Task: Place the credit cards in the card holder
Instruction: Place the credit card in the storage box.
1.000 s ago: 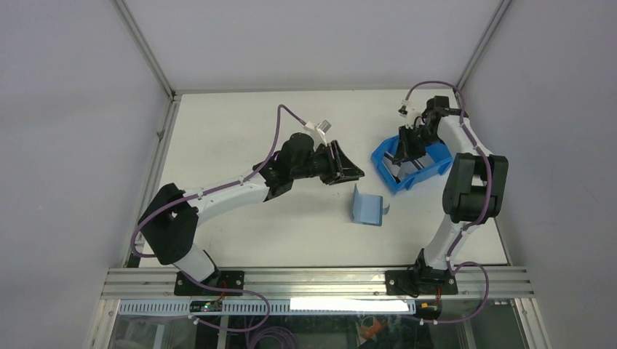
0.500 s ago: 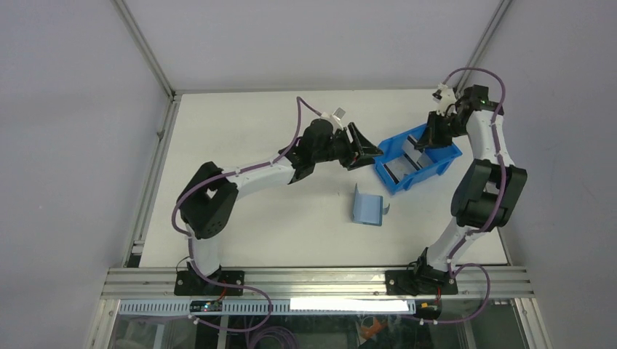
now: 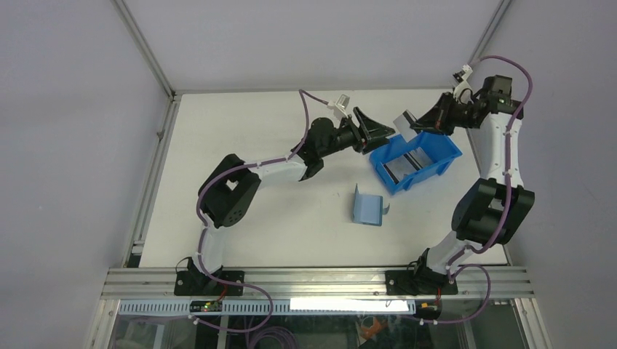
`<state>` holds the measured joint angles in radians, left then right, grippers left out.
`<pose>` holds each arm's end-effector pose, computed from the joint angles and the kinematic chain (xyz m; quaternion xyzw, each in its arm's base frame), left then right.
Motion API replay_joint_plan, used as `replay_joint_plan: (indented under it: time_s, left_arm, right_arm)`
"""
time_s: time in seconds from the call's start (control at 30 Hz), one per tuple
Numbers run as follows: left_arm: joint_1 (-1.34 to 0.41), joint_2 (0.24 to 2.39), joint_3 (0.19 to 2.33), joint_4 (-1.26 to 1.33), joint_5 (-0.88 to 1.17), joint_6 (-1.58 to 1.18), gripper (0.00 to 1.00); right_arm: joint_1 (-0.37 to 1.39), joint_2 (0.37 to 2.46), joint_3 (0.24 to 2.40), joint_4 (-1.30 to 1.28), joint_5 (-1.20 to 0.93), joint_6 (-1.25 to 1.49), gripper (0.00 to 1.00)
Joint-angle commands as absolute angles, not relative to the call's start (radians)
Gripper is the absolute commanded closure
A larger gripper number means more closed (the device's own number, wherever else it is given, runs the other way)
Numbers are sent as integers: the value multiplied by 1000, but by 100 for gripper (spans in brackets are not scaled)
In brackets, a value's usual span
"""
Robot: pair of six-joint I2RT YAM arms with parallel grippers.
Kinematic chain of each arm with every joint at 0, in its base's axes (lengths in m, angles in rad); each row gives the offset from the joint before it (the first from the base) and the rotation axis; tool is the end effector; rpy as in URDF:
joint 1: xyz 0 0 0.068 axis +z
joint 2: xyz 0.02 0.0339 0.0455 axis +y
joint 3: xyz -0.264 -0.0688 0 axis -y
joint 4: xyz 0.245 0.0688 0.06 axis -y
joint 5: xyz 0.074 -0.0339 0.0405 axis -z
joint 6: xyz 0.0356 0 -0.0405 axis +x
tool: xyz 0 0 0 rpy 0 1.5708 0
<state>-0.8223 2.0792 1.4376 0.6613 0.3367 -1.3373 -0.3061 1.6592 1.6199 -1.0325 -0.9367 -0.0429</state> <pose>0.3237 -0.3658 0.2477 -0.0601 0.6979 -0.6761 0.2285 0.3290 -0.0739 0.3433 0.0030 0.8718 0.3925 0.2929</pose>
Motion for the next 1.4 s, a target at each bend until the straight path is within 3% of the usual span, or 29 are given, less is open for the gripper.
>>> replay_joint_plan:
  time_s: [0.0, 0.43, 0.63, 0.87, 1.07, 1.27, 1.37]
  left_arm:
    - [-800, 2084, 1494, 888, 298, -1361, 32]
    - [-780, 2167, 1615, 913, 310, -1439, 39]
    - [-781, 2209, 1690, 933, 354, -1488, 59]
    - [-779, 2260, 1756, 940, 418, -1518, 94]
    - [-775, 2281, 1784, 939, 466, -1528, 100]
    - [-763, 2286, 1801, 935, 503, -1535, 100]
    - [-760, 2289, 1814, 916, 519, -1530, 100]
  right_arm:
    - [-311, 1582, 1638, -958, -1106, 99, 100]
    - [-311, 1531, 1595, -956, -1243, 170, 100]
    - [-310, 1527, 1567, -973, -1254, 156, 100]
    - [-301, 1544, 1568, -1028, -1277, 111, 100]
    - [-299, 1555, 1572, -1060, -1287, 83, 100]
    - [-285, 1612, 1644, -1247, -1287, -98, 73]
    - [-261, 1654, 1685, -1347, -1274, -174, 67]
